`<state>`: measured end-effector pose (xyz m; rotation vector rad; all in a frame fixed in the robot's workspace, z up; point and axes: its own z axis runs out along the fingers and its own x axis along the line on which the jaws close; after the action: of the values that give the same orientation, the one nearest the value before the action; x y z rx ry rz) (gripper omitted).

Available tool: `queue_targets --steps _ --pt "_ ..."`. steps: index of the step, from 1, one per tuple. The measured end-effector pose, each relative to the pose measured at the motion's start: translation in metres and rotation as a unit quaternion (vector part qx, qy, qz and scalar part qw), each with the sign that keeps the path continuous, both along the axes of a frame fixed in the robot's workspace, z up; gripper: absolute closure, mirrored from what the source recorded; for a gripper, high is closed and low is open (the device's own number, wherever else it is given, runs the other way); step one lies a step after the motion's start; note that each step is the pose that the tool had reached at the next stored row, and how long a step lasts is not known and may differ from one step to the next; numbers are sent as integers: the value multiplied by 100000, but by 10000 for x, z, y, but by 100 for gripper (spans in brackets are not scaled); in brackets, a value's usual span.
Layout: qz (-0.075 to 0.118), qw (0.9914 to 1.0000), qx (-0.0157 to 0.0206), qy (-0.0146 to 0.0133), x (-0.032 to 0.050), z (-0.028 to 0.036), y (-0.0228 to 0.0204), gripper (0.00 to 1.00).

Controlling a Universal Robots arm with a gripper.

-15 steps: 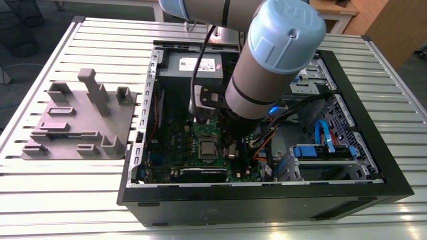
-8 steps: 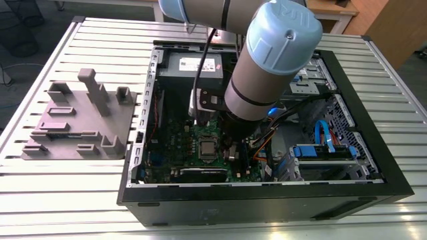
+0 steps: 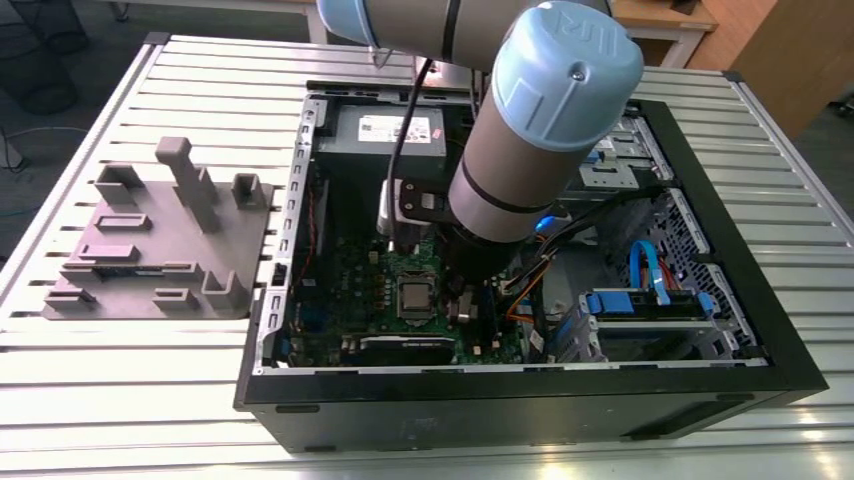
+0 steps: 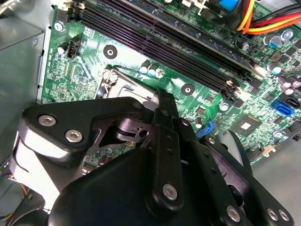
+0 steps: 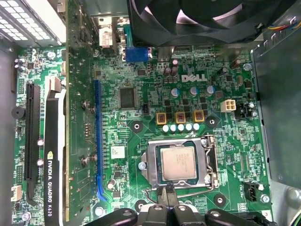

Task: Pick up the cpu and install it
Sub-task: 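Install the first cpu locking lever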

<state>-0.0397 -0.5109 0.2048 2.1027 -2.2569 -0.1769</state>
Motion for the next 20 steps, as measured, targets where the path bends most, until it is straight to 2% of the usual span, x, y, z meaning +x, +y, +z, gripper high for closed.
queue_targets --steps 9,15,17,20 --pt "6 100000 -3 4 0 -2 0 89" --pt "26 100000 -5 -8 0 -51 0 89" --pt "273 100000 -32 -153 -1 -54 -1 89" --pt "651 99998 -42 -198 -1 -62 0 89"
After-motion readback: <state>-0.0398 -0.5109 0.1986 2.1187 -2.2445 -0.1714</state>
